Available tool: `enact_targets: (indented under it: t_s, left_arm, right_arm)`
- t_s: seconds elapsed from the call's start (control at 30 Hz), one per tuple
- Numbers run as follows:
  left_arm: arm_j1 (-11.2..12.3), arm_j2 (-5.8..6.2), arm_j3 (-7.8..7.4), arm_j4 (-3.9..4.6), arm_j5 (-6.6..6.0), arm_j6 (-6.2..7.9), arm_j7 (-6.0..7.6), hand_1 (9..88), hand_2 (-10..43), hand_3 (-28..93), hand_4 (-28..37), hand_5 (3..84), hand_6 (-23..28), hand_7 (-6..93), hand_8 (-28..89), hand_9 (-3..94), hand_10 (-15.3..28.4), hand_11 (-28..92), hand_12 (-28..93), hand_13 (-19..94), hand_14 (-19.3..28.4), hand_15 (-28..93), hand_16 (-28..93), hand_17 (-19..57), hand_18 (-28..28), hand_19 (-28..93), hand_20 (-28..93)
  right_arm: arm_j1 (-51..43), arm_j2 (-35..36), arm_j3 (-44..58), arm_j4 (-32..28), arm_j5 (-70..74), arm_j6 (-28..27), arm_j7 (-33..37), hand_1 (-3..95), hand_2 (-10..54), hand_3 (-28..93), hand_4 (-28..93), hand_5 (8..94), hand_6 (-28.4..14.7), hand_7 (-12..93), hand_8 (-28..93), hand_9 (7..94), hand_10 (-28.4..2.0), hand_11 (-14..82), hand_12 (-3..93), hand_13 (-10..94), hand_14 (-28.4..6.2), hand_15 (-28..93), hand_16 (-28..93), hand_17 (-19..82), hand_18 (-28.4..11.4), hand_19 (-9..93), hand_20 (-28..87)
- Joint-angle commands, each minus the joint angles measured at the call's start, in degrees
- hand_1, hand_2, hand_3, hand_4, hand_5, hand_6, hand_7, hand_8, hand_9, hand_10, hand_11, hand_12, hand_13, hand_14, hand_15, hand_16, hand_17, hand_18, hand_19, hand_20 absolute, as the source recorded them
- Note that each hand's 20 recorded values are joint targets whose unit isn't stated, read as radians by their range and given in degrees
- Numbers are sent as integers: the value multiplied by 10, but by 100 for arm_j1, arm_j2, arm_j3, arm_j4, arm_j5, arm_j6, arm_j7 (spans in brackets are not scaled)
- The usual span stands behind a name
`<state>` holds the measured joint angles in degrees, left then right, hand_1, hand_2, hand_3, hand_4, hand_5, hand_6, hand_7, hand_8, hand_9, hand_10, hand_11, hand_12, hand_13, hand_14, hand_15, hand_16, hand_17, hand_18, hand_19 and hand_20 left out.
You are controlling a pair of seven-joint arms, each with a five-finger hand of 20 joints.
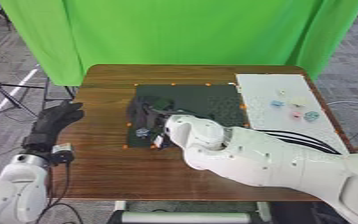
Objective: Arrange flowers
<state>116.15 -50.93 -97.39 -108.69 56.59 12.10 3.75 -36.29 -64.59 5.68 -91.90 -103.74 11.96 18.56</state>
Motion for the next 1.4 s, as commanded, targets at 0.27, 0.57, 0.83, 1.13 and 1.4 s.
enact_targets:
  t_s: [0.27, 0.57, 0.83, 1.13, 1.4]
  left_arm:
    - [284, -148, -154, -92, 47, -30, -32, 264, 189, 604, -283, 496, 64, 146, -79, 502, 168, 227, 79, 380, 193, 205, -46, 41, 138, 232, 132]
    - [322, -192, -185, -108, 69, -64, -50, 267, 188, 600, -283, 496, 64, 144, -78, 502, 170, 228, 79, 383, 195, 207, -47, 41, 139, 235, 131]
    - [299, -221, -159, -95, 97, -123, -72, 269, 189, 597, -283, 496, 64, 146, -78, 502, 169, 228, 80, 384, 196, 209, -48, 40, 140, 236, 130]
    - [366, -256, -148, -118, 121, -113, -21, 267, 189, 598, -283, 497, 64, 145, -78, 503, 172, 228, 80, 392, 200, 216, -48, 46, 146, 255, 139]
    - [367, -297, -127, -112, 115, -110, -1, 268, 189, 596, -283, 498, 65, 144, -77, 504, 171, 227, 80, 394, 200, 218, -49, 47, 145, 253, 138]
  right_arm:
    - [-1145, 3136, 2571, -1362, -771, 6, 582, 319, -95, 643, -139, 496, -4, 78, -48, 494, -160, 65, 168, 800, -49, 584, 282, 522, -140, 911, 477]
    - [-3321, 3760, 4310, -1218, -853, 124, 882, 273, -95, 620, -147, 471, -8, 59, -35, 475, -171, 64, 177, 792, -62, 583, 278, 515, -153, 905, 478]
    - [-4342, 3757, 5086, -1006, -1137, 153, 1153, 300, -95, 625, -142, 504, -4, 75, -37, 521, -160, 79, 190, 799, -65, 596, 276, 521, -153, 915, 477]
    - [-4655, 3668, 5207, -677, -1264, 119, 1359, 367, -95, 655, -156, 581, 12, 138, -53, 599, -146, 146, 252, 815, -48, 662, 283, 552, -151, 932, 532]
    - [-4900, 3594, 5356, -532, -1333, 129, 1474, 397, -95, 652, -157, 586, 17, 148, -57, 602, -141, 147, 252, 817, -47, 664, 283, 555, -150, 932, 541]
